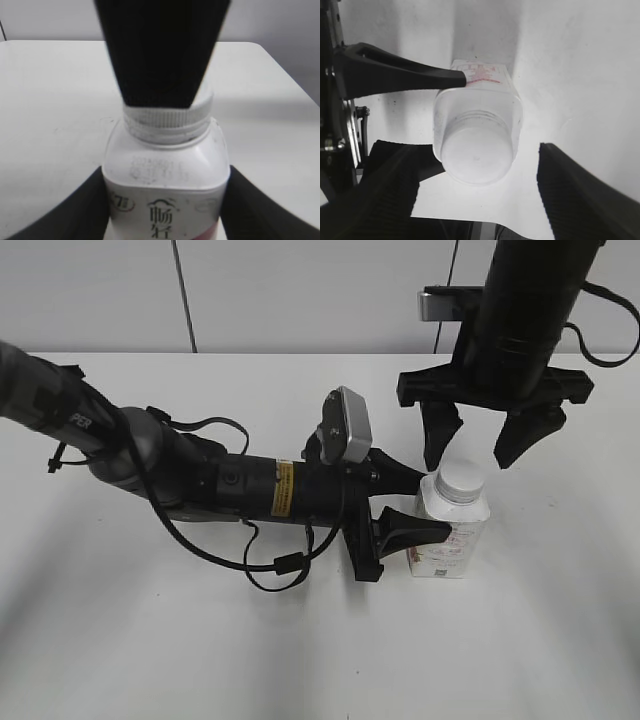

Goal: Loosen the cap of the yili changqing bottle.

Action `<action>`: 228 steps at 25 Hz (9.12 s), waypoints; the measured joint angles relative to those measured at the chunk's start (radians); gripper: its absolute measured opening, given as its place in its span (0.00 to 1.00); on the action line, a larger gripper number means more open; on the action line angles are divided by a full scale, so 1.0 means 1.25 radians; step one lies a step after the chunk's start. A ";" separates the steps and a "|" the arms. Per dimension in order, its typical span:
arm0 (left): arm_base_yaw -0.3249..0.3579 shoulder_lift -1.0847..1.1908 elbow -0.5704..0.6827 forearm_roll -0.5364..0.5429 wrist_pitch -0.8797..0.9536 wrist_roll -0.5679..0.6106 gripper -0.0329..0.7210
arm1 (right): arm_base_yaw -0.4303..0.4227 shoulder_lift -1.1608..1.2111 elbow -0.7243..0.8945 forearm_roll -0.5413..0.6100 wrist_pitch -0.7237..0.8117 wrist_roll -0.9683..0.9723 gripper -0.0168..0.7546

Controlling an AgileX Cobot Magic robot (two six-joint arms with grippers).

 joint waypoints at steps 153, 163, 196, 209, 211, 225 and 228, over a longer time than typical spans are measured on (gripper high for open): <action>0.000 0.000 -0.001 0.002 -0.002 0.000 0.58 | 0.015 -0.039 0.102 -0.008 -0.109 -1.083 0.53; 0.000 0.000 -0.001 0.001 -0.001 0.000 0.58 | 0.013 -0.114 0.102 0.036 -0.082 -1.069 0.53; 0.000 0.000 -0.001 0.000 -0.001 -0.001 0.58 | -0.351 0.035 0.195 -0.032 -0.354 -0.303 0.53; 0.000 0.000 -0.001 0.000 -0.001 -0.001 0.58 | -0.347 0.090 0.196 -0.018 -0.393 -0.304 0.53; 0.000 0.000 -0.001 0.000 -0.001 -0.001 0.58 | -0.347 0.090 0.196 -0.016 -0.394 -0.303 0.55; 0.000 0.000 -0.001 0.000 -0.001 -0.001 0.58 | -0.346 0.064 0.199 -0.004 -0.385 -0.303 0.70; 0.000 0.000 -0.001 0.000 -0.001 -0.001 0.58 | -0.344 -0.018 0.199 -0.002 -0.351 -0.303 0.70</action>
